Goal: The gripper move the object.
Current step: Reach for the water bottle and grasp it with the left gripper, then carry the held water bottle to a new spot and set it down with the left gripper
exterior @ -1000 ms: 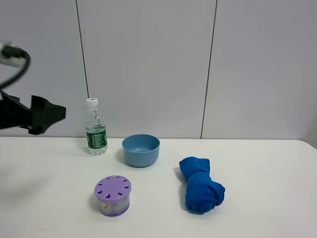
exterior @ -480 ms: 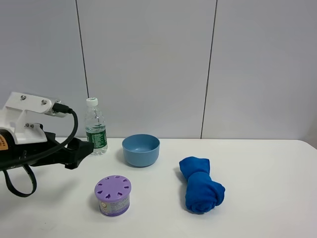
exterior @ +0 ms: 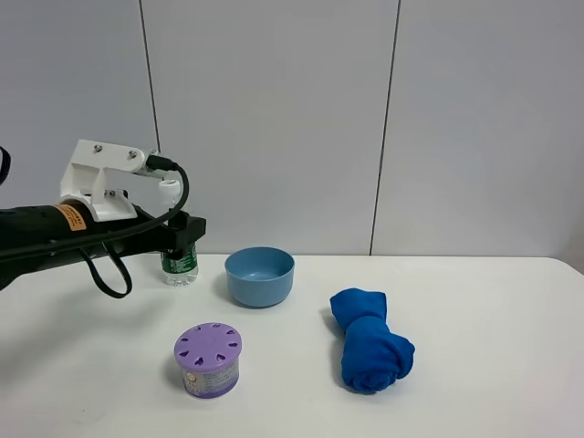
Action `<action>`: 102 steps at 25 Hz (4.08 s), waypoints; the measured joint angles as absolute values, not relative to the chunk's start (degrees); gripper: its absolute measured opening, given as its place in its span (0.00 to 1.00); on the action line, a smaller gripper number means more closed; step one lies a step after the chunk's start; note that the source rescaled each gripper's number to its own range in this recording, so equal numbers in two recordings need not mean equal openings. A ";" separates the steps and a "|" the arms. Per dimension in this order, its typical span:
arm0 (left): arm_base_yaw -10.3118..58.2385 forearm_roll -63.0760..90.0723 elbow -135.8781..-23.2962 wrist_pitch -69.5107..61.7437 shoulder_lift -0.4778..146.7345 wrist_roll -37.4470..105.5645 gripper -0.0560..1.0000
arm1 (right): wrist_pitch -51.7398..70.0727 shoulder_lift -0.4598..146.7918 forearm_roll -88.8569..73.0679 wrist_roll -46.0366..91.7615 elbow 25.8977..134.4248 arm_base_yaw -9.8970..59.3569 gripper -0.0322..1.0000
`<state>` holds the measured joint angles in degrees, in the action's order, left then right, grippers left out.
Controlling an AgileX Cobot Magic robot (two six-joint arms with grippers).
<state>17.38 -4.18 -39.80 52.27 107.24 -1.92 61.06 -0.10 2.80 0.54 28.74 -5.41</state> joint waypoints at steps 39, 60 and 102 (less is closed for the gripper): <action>11.23 -5.68 -57.03 43.14 120.52 -1.01 1.00 | 61.06 -0.10 2.80 0.54 28.74 -5.41 1.00; 9.70 -5.92 -68.28 39.62 128.29 -3.54 1.00 | 61.06 -0.10 2.80 0.54 28.74 -5.41 1.00; 21.52 -18.17 -59.57 20.70 93.15 -25.86 0.13 | 61.06 -0.10 2.80 0.54 28.74 -5.41 1.00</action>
<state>21.52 -18.17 -59.57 20.70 93.15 -25.86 61.06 -0.10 2.80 0.54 28.74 -5.41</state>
